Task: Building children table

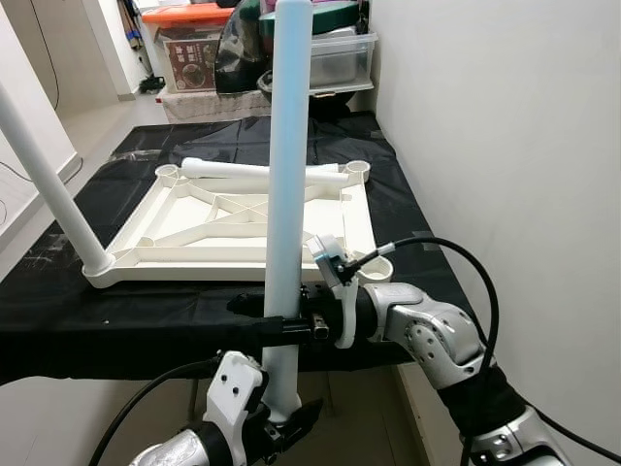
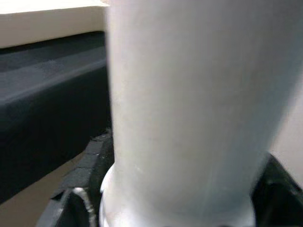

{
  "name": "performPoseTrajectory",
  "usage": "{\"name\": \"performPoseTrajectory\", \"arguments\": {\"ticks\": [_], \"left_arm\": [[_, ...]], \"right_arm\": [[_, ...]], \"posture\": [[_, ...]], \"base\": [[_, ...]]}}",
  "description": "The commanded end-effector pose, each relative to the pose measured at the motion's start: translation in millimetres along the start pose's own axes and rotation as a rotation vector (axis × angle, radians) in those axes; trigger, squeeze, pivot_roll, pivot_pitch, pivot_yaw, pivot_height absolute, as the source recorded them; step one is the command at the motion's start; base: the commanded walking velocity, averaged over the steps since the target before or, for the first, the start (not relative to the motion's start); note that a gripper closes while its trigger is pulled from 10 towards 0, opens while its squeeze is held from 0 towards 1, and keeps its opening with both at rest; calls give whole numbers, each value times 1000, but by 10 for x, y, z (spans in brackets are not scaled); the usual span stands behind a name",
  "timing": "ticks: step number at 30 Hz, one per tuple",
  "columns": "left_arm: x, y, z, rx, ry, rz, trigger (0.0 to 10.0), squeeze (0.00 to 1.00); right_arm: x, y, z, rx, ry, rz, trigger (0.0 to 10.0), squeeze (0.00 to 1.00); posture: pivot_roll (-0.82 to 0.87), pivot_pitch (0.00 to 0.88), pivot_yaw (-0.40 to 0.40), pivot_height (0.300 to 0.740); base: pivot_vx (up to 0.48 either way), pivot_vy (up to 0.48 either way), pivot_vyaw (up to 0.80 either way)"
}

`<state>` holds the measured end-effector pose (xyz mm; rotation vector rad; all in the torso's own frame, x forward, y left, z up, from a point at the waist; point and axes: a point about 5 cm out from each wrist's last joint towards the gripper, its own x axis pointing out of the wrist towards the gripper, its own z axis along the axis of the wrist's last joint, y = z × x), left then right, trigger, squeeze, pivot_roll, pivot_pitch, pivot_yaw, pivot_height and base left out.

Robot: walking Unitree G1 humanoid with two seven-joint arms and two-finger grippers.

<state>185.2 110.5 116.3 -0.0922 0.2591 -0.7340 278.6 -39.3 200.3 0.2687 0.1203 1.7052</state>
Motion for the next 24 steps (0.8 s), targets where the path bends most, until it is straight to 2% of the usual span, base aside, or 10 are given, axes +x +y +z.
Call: {"name": "performPoseTrajectory", "arguments": {"ticks": [1, 13, 14, 16, 17, 18, 19, 20, 23, 24], "left_arm": [[-12, -1, -20, -15, 13, 1, 10000, 1000], [-88, 10, -61, -44, 5, 37, 10000, 1000], [-104, -13, -78, -62, 3, 46, 10000, 357], [-109, -23, -86, -70, 4, 49, 10000, 357], [-119, -21, -99, -67, 3, 79, 10000, 0], [-119, -21, -99, -67, 3, 79, 10000, 0], [-127, -20, -112, -69, 2, 103, 10000, 0], [-136, -24, -129, -72, -5, 128, 10000, 0], [-137, -28, -132, -74, -7, 129, 10000, 0], [-129, -37, -140, -67, -9, 152, 10000, 0]], "right_arm": [[20, 27, 45, -24, -12, 15, 0, 0], [-129, -109, 179, -55, -41, -67, 0, 0], [-199, -173, 231, -76, -52, -112, 0, 0], [-226, -198, 252, -85, -57, -131, 0, 0], [-286, -277, 314, -109, -78, -198, 0, 0], [-286, -277, 314, -109, -78, -198, 0, 0], [-339, -349, 375, -134, -101, -263, 0, 0], [-418, -472, 487, -174, -150, -387, 0, 0], [-435, -500, 514, -183, -163, -417, 0, 0], [-496, -567, 612, -213, -198, -497, 0, 0]], "posture": [[-20, 18, 45, 740], [-17, 20, 44, 740], [-12, 20, 42, 740], [-12, 20, 42, 740], [-10, 20, 42, 740], [-10, 20, 42, 740], [-10, 20, 42, 740], [-10, 20, 42, 740], [-10, 20, 42, 740], [-5, 28, 36, 740]], "base": [[0, 0, 0], [0, 0, 0], [0, 0, 0], [0, 0, 0], [0, 0, 0], [0, 0, 0], [0, 0, 0], [0, 0, 0], [0, 0, 0], [0, 0, 0]]}}
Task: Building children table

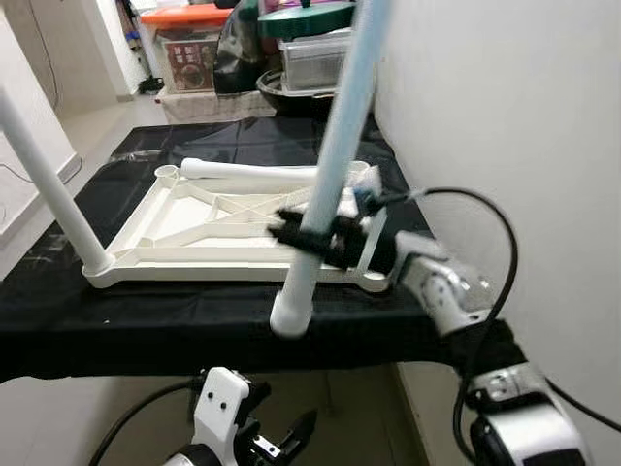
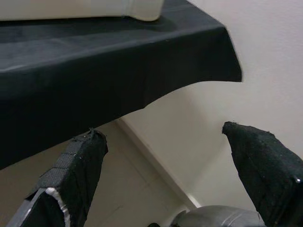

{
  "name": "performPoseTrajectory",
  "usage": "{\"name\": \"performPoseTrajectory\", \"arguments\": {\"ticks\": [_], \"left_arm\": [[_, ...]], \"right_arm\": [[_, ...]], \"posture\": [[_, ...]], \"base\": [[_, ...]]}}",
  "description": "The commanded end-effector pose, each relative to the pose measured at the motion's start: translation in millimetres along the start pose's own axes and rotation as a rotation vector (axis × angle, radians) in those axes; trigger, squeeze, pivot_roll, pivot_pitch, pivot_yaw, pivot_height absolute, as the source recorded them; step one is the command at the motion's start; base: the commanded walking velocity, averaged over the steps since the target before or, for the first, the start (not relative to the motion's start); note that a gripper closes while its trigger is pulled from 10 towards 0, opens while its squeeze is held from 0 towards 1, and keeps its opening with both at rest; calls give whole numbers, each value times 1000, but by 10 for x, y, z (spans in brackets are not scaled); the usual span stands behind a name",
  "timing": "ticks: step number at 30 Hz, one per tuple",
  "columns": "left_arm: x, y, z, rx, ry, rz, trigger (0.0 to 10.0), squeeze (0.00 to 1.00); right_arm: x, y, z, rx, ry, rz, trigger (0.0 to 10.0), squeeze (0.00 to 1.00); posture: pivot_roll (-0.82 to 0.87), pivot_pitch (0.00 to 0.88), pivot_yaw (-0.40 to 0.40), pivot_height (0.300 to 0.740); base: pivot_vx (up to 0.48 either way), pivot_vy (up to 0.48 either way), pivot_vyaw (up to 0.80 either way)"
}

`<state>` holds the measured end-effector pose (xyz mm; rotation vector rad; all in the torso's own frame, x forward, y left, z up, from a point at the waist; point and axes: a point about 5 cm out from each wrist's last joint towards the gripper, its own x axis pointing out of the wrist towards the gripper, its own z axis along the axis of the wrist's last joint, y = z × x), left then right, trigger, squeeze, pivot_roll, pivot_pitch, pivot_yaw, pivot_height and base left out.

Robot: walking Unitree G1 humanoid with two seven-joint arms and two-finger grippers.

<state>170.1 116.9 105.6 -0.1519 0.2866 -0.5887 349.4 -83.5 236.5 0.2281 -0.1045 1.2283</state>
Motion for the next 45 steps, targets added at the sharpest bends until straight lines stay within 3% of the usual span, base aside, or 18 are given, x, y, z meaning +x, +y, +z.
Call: {"name": "performPoseTrajectory", "arguments": {"ticks": [1, 3, 6, 9, 10, 12, 13, 16, 17, 19, 23, 25, 26, 31, 32, 39, 42, 45], "left_arm": [[5, -12, -1, 19, -7, 34, 10000, 0], [8, -17, -5, 23, -9, 45, 10000, 0], [35, -73, -6, 34, -23, 54, 10000, 0], [69, -157, -10, 48, -29, 44, 10000, 0], [69, -157, -10, 48, -29, 44, 10000, 0], [70, -199, 5, 55, -38, 42, 10000, 0], [70, -199, 5, 55, -38, 42, 10000, 0], [69, -235, 65, 56, -67, 66, 10000, 0], [69, -235, 65, 56, -67, 66, 10000, 0], [60, -266, 116, 73, -92, 91, 10000, 0], [43, -310, 148, 80, -102, 95, 10000, 0], [32, -343, 165, 76, -105, 92, 10000, 0], [18, -383, 181, 75, -107, 90, 10000, 0], [-4, -443, 202, 70, -111, 89, 10000, 0], [-11, -484, 211, 67, -113, 84, 10000, 0], [-43, -581, 213, 41, -114, 78, 10000, 0], [-61, -608, 199, 32, -106, 72, 10000, 0], [-60, -614, 192, 28, -102, 65, 10000, 0]], "right_arm": [[15, -119, 112, -42, -51, -106, 0, 0], [10, -166, 157, -54, -70, -145, 0, 0], [-38, -367, 277, -136, -104, -360, 0, 0], [-172, -557, 384, -339, -110, -687, 0, 0], [-172, -557, 384, -339, -110, -687, 0, 0], [-250, -626, 450, -452, -133, -873, 0, 0], [-250, -626, 450, -452, -133, -873, 0, 0], [-221, -609, 416, -573, -141, -977, 0, 0], [-221, -609, 416, -573, -141, -977, 0, 0], [-128, -564, 374, -685, -134, -1004, 0, 0], [-34, -527, 329, -762, -120, -997, 0, 0], [38, -498, 285, -816, -99, -978, 0, 0], [115, -462, 222, -884, -77, -958, 0, 0], [199, -407, 135, -974, -48, -914, 0, 0], [240, -359, 63, -1049, -31, -873, 0, 0], [236, -316, -16, -1091, -51, -857, 0, 0], [169, -366, 133, -1175, -92, -949, 0, 0], [105, -416, 286, -1187, -132, -1022, 0, 0]], "posture": [[-5, 28, 36, 740], [-5, 28, 36, 740], [-3, 37, 34, 740], [-2, 69, 31, 740], [-2, 69, 31, 740], [-1, 86, 33, 740], [-1, 86, 33, 740], [8, 120, 37, 740], [8, 120, 37, 740], [20, 148, 37, 740], [37, 183, 37, 740], [41, 199, 35, 740], [46, 220, 36, 740], [43, 235, 32, 740], [41, 249, 29, 740], [43, 267, 19, 740], [35, 264, 24, 740], [33, 261, 22, 740]], "base": [[0, 0, 0], [0, 0, 0], [0, 0, 0], [0, 0, 0], [0, 0, 0], [0, 0, 0], [0, 0, 0], [0, 0, 0], [0, 0, 0], [0, 0, 0], [0, 0, 0], [0, 0, 0], [0, 0, 0], [0, 0, 0], [0, 0, 0], [0, 0, 0], [0, 0, 0], [0, 0, 0]]}}
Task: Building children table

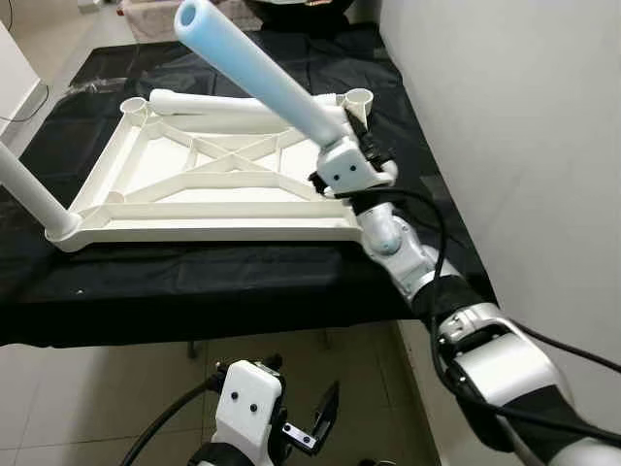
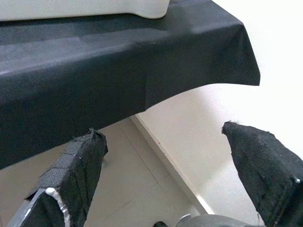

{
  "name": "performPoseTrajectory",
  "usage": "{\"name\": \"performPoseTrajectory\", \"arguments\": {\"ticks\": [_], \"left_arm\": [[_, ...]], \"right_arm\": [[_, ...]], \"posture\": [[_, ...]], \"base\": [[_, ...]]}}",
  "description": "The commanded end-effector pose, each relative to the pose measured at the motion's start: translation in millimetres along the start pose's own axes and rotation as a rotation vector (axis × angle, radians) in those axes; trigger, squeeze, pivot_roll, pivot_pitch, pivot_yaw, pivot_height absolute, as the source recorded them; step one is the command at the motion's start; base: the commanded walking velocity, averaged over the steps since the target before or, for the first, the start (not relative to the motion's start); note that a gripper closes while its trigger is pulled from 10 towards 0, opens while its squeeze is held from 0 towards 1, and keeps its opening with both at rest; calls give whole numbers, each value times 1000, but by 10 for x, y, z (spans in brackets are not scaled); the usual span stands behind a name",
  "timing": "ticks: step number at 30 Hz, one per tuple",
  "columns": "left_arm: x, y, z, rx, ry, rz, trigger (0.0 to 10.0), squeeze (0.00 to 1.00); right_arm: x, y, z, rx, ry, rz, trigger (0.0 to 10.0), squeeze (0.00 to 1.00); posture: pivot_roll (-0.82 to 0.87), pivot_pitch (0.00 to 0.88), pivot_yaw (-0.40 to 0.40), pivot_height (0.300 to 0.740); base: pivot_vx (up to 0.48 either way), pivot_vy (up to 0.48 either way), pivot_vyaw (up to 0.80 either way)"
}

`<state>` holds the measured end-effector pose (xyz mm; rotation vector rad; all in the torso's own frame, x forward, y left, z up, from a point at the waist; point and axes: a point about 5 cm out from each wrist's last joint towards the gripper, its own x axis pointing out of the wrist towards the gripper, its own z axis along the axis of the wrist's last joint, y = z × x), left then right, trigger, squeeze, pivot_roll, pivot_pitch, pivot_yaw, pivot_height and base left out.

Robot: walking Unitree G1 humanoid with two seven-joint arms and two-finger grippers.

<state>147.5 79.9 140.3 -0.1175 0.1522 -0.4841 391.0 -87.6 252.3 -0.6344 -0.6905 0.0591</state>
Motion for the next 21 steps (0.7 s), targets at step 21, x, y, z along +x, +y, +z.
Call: {"name": "performPoseTrajectory", "arguments": {"ticks": [21], "left_arm": [[11, -101, -58, -4, 42, -51, 10000, 0]], "right_arm": [[-143, 237, -152, 94, 114, 140, 0, 0]], "posture": [[29, 226, 31, 740]], "base": [[0, 0, 0]]}}
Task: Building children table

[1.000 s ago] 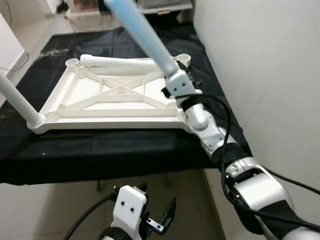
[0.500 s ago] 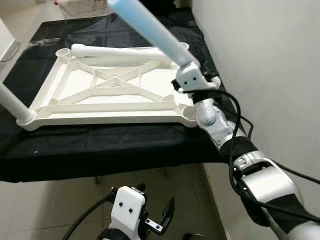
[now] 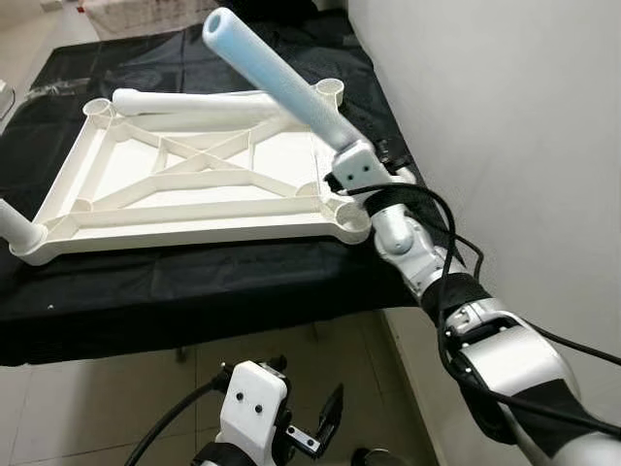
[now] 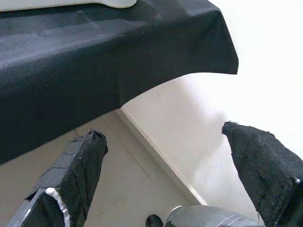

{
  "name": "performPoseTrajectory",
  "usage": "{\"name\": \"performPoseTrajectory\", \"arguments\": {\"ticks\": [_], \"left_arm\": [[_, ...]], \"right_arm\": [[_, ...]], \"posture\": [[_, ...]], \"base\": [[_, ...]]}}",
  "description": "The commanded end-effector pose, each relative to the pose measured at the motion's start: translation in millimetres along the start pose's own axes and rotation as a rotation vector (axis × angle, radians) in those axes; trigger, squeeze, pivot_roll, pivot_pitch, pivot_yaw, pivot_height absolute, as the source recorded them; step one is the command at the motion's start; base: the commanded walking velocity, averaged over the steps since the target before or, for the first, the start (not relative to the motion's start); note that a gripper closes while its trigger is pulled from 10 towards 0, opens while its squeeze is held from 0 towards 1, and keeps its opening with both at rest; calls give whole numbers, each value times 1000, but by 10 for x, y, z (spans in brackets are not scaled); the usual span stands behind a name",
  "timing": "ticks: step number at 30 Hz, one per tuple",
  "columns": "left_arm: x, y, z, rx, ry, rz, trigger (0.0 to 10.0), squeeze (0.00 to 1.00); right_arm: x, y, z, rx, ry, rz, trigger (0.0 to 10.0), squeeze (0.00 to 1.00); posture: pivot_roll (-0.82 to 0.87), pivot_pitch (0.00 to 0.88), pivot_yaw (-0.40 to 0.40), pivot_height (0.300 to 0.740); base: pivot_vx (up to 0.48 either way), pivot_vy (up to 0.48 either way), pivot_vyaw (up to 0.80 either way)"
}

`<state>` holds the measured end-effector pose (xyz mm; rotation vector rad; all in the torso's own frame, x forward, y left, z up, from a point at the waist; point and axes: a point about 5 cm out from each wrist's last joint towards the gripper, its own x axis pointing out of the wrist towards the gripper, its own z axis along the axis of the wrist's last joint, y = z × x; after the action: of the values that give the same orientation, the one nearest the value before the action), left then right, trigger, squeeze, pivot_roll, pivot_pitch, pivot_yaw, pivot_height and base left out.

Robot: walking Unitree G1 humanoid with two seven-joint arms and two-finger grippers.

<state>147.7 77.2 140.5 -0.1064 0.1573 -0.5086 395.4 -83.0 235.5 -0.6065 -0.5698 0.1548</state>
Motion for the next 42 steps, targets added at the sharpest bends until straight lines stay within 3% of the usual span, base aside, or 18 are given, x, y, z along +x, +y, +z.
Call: {"name": "performPoseTrajectory", "arguments": {"ticks": [1, 2, 4, 5, 6, 9, 11, 15, 16, 17, 20, 27, 28, 31, 35, 37, 38, 42], "left_arm": [[5, -68, -60, -16, 31, -26, 10000, 0], [10, -61, -61, -16, 30, -23, 10000, 0], [10, -61, -61, -16, 30, -23, 10000, 0], [31, -43, -72, -24, 29, -16, 10000, 0], [39, -37, -77, -27, 29, -14, 10000, 0], [39, -37, -77, -27, 29, -14, 10000, 0], [60, -22, -83, -29, 28, -12, 10000, 0], [71, -16, -85, -27, 28, -13, 10000, 0], [79, -9, -86, -24, 28, -12, 10000, 0], [79, -9, -86, -24, 28, -12, 10000, 0], [95, 2, -86, -16, 27, -11, 10000, 0], [128, 16, -87, -3, 19, -10, 10000, 0], [136, 19, -89, 0, 17, -10, 10000, 0], [158, 38, -96, 6, 14, -4, 10000, 0], [182, 88, -96, 14, -3, 31, 10000, 0], [182, 88, -96, 14, -3, 31, 10000, 0], [217, 152, -86, 40, -22, 75, 10000, 0], [233, 182, -80, 54, -31, 93, 10000, 0]], "right_arm": [[-86, 202, -33, 139, 43, 49, 0, 0], [-86, 259, -10, 222, 54, 54, 0, 0], [-86, 259, -10, 222, 54, 54, 0, 0], [-46, 350, 67, 383, 77, 76, 0, 0], [-27, 374, 97, 425, 81, 85, 0, 0], [-27, 374, 97, 425, 81, 85, 0, 0], [67, 454, 296, 615, 72, 112, 0, 0], [103, 487, 388, 705, 66, 127, 0, 0], [125, 561, 541, 831, 50, 156, 0, 0], [125, 561, 541, 831, 50, 156, 0, 0], [117, 687, 762, 1046, 47, 203, 0, 0], [92, 745, 907, 1109, 22, 242, 0, 0], [85, 736, 886, 1045, 14, 237, 10000, 0], [82, 658, 776, 1008, 27, 215, 10000, 0], [115, 306, 650, 959, -28, 132, 10000, 0], [115, 306, 650, 959, -28, 132, 10000, 0], [100, 43, 581, 925, -62, 86, 10000, 0], [82, -67, 558, 908, -73, 64, 10000, 0]], "posture": [[23, 226, 28, 740], [23, 226, 28, 740], [23, 226, 28, 740], [13, 223, 25, 740], [13, 223, 25, 740], [13, 223, 25, 740], [2, 220, 25, 740], [6, 220, 25, 740], [6, 219, 21, 740], [6, 219, 21, 740], [3, 217, 20, 740], [-7, 206, 15, 740], [-9, 204, 16, 740], [-8, 189, 4, 740], [-11, 172, 0, 740], [-11, 172, 0, 740], [-21, 137, 0, 740], [-21, 137, 0, 740]], "base": [[0, 0, 0], [0, 0, 0], [0, 0, 0], [0, 0, 0], [0, 0, 0], [0, 0, 0], [0, 0, 0], [0, 0, 0], [0, 0, 0], [0, 0, 0], [0, 0, 0], [0, 0, 0], [0, 0, 0], [0, 0, 0], [0, 0, 0], [0, 0, 0], [0, 0, 800], [0, 0, 800]]}}
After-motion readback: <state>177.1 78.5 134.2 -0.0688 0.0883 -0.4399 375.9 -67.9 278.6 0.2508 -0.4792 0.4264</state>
